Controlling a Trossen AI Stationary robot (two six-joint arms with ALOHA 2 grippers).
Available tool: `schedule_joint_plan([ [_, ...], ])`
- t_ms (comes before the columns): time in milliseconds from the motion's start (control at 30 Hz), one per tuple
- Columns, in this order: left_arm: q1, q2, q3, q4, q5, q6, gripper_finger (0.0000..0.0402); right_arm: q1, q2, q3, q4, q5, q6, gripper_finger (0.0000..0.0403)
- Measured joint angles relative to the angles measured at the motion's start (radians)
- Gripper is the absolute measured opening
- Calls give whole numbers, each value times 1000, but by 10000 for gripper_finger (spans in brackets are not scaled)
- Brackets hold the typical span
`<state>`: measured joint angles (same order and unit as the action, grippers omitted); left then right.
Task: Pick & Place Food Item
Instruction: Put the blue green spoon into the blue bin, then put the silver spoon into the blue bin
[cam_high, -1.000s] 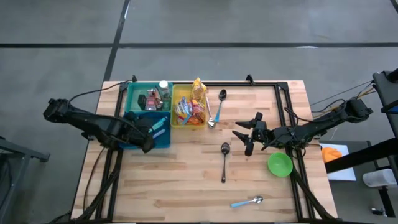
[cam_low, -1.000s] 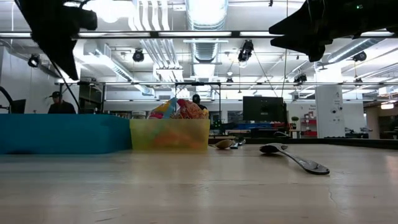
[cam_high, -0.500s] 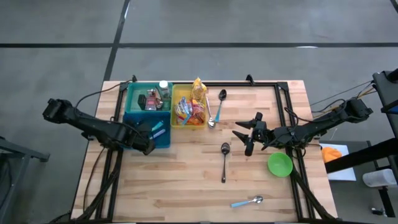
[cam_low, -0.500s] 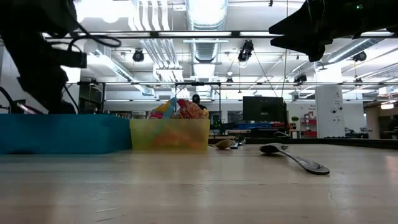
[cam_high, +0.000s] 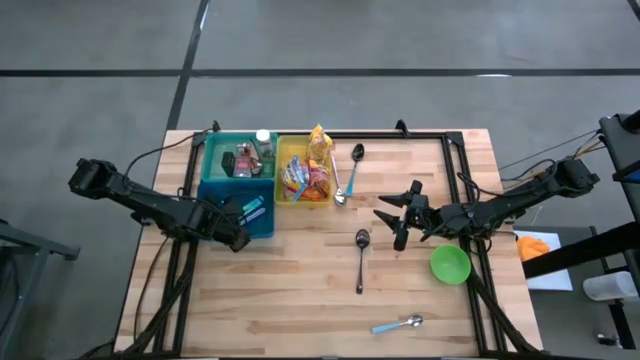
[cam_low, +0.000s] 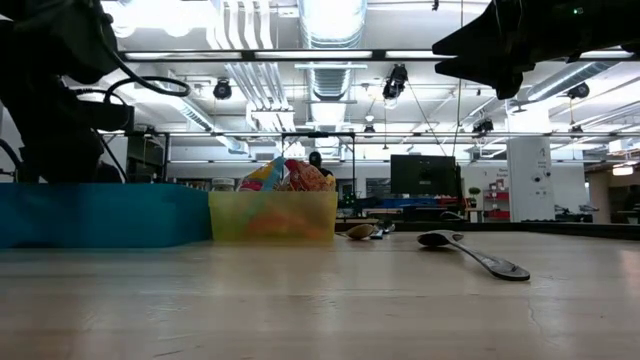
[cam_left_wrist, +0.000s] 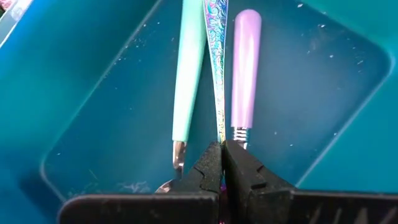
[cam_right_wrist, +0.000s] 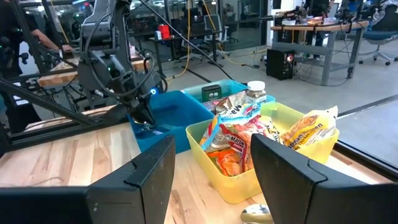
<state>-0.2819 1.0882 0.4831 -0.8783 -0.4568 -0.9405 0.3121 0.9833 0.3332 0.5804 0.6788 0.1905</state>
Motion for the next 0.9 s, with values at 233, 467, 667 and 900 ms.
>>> schedule_joint_plan([
  [233, 0, 0, 0, -3, 2, 0, 36, 0, 0, 0, 0, 0, 0, 206],
  [467, 0, -1, 1, -1, 5, 0, 112, 0, 0, 0, 0, 0, 0, 206],
  [667, 0, -26, 23, -14, 12, 0, 142, 0, 0, 0, 0, 0, 0, 206],
  [900, 0, -94, 126, -58, 13, 13, 146, 0, 0, 0, 0, 0, 0, 206],
])
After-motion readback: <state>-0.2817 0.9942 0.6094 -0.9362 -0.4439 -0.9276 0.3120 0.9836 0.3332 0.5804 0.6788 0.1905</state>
